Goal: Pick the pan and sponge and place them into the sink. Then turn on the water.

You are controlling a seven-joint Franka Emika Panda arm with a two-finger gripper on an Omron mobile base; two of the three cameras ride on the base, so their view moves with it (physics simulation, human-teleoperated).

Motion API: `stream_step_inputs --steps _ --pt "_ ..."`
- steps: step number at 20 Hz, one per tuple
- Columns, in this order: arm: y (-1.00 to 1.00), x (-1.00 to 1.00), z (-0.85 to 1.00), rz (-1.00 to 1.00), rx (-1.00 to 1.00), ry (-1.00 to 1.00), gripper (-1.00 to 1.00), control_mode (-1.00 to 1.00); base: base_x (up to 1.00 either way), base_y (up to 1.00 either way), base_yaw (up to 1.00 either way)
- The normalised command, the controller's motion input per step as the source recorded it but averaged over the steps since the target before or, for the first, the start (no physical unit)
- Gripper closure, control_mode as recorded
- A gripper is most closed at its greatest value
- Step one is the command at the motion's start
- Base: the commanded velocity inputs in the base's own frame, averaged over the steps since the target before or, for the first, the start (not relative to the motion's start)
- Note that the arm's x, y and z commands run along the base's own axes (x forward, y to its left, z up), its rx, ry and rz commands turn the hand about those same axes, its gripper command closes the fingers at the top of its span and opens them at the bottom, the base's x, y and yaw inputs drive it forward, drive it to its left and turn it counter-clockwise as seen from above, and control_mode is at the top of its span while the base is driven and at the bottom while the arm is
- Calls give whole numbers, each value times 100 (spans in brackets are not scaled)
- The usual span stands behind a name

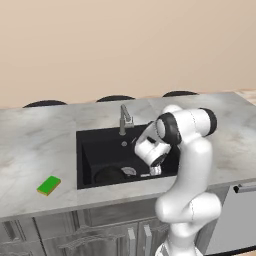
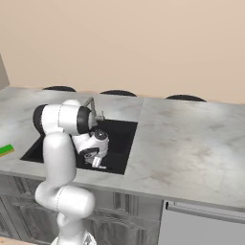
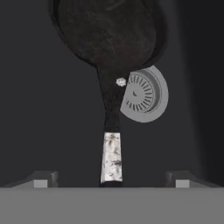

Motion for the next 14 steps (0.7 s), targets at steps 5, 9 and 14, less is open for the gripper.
stream_step_inputs --steps 5,9,14 --pt "-14 -49 100 -3 1 0 -100 -100 0 0 0" --pt "-11 -62 100 -10 6 0 -100 -100 0 0 0" --pt "-1 -51 100 -16 9 2 -100 -100 0 0 0"
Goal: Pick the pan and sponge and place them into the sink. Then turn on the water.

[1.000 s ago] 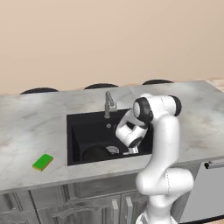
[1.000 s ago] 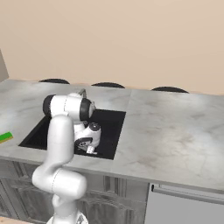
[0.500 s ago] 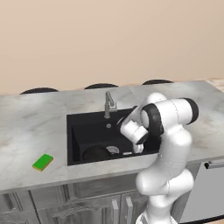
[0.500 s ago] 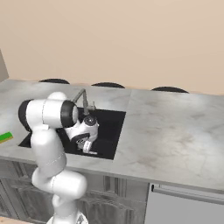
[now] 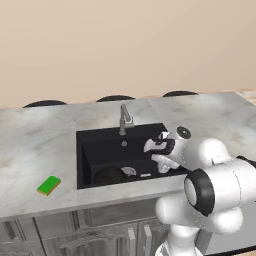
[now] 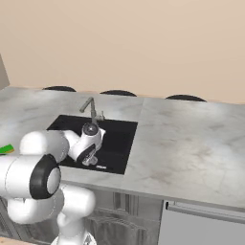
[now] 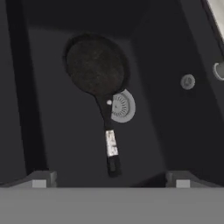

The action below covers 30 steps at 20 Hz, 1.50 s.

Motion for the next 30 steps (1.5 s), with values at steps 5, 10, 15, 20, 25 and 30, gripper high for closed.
stream_step_inputs --steps 5,10,15,20,25,30 --pt "0 -55 100 -22 10 15 -100 -100 0 0 0" --pt "5 -49 100 -30 10 25 -100 -100 0 0 0" --pt "3 -83 98 -33 11 21 -100 -100 0 0 0" --pt "39 -100 79 -35 11 12 -100 -100 0 0 0" --pt "95 -100 48 -33 3 2 -100 -100 0 0 0" --pt "100 -52 8 -38 0 0 -100 -100 0 0 0"
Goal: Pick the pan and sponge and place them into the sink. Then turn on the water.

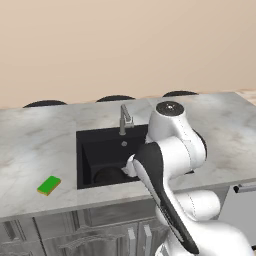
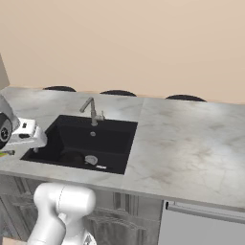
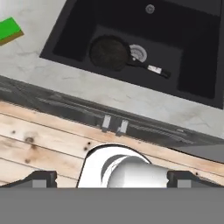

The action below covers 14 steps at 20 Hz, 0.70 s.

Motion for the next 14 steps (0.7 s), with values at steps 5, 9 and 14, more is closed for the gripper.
stream_step_inputs --steps 5,9,14 --pt "100 2 1 -43 0 0 -100 -100 0 0 0" --pt "100 27 0 -42 0 0 -100 -100 0 0 0" --pt "98 25 0 -35 2 6 -100 -100 0 0 0"
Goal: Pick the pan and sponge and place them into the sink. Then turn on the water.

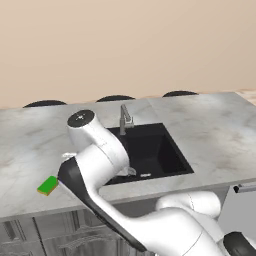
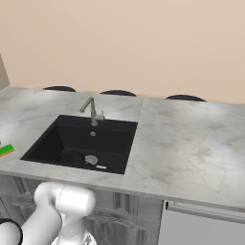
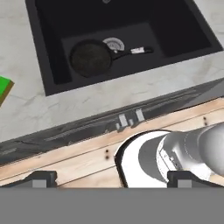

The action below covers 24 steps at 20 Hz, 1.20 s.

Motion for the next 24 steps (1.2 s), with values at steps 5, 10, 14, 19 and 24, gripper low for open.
stream_step_inputs --steps 5,10,14,19,24 --pt "78 51 -2 -26 3 10 -100 -100 0 0 0" --pt "36 53 -26 -17 7 5 -100 -100 0 0 0" --pt "6 34 -59 -9 12 0 -100 -100 0 0 0" --pt "0 8 -81 -1 12 0 -100 -100 0 0 0" --pt "14 23 -49 0 5 0 -100 -100 0 0 0"
